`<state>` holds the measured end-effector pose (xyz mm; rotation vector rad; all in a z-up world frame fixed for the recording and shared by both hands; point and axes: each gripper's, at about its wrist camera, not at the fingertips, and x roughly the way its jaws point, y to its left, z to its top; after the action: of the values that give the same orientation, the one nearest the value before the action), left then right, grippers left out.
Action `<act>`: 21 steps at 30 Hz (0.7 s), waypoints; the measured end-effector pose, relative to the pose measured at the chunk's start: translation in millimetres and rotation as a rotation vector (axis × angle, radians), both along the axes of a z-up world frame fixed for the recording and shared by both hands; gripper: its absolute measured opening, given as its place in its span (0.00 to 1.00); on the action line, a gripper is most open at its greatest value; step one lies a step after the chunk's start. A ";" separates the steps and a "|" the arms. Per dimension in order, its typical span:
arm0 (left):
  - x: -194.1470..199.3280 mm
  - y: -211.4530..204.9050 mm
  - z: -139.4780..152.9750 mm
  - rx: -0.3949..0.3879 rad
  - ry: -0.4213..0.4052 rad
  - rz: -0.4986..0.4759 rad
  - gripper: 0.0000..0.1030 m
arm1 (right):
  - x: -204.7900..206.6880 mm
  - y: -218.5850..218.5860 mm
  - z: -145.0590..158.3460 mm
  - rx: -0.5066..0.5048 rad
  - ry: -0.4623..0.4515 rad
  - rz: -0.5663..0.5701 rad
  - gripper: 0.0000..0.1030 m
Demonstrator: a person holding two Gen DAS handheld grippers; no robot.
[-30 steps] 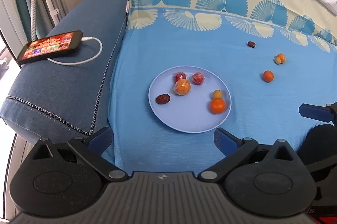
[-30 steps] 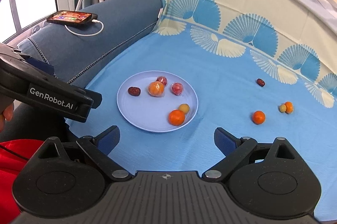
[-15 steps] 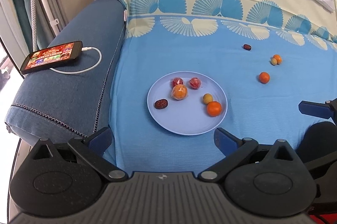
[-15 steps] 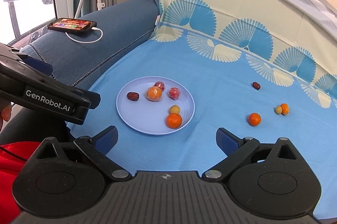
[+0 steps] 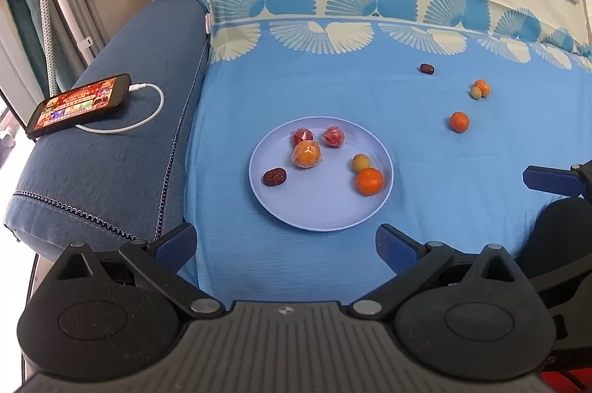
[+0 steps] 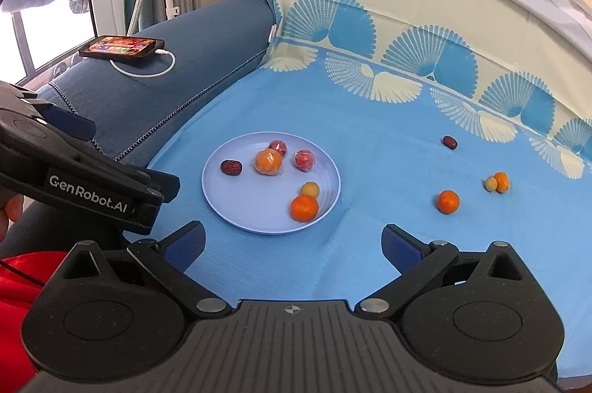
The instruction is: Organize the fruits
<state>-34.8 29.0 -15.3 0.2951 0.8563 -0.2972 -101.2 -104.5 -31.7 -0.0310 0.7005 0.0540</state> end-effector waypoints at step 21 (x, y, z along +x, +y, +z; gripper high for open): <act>5.2 -11.7 -5.5 0.047 0.002 -0.027 1.00 | 6.0 -8.9 -7.9 0.039 0.027 -0.013 0.99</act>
<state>-29.6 17.3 -20.9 0.3501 0.8631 -0.3025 -95.2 -113.3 -39.6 0.0115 0.7263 0.0551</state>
